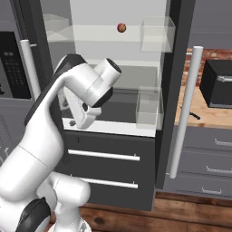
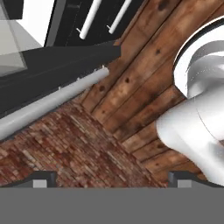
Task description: Retrieve the butter from the fridge and place it on a plate on the dining table. Then retrieve the butter knife by the fridge and place it near the plate.
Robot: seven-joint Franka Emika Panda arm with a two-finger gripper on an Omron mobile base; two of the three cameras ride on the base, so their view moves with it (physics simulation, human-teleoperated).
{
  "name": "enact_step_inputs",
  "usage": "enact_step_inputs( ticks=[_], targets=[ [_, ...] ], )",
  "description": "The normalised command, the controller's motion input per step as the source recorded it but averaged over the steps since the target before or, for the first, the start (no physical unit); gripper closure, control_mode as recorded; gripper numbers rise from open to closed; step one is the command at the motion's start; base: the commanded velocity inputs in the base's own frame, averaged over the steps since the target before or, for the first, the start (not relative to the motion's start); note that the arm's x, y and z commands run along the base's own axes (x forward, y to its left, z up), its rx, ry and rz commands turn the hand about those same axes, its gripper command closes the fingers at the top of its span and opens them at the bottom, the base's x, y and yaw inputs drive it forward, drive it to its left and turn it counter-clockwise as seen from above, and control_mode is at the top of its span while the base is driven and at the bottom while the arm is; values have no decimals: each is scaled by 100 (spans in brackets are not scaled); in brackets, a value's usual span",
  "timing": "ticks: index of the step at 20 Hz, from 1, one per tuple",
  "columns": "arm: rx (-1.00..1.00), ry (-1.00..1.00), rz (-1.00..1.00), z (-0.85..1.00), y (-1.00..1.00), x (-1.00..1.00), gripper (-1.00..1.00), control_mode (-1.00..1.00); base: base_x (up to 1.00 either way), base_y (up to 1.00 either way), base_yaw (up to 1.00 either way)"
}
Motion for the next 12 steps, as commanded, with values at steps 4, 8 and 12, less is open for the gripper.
enact_step_inputs(
  ticks=[4, 8, 12],
  targets=[
    [0, -2, -3, -25, 7, 75, -100, -100, 0, 0, 0],
    [0, -6, 0, -23, 19, 83, -100, -100, 0, 0, 0],
    [0, -1, 0, -22, 7, 88, -100, -100, 0, 0, 0]
  ],
)
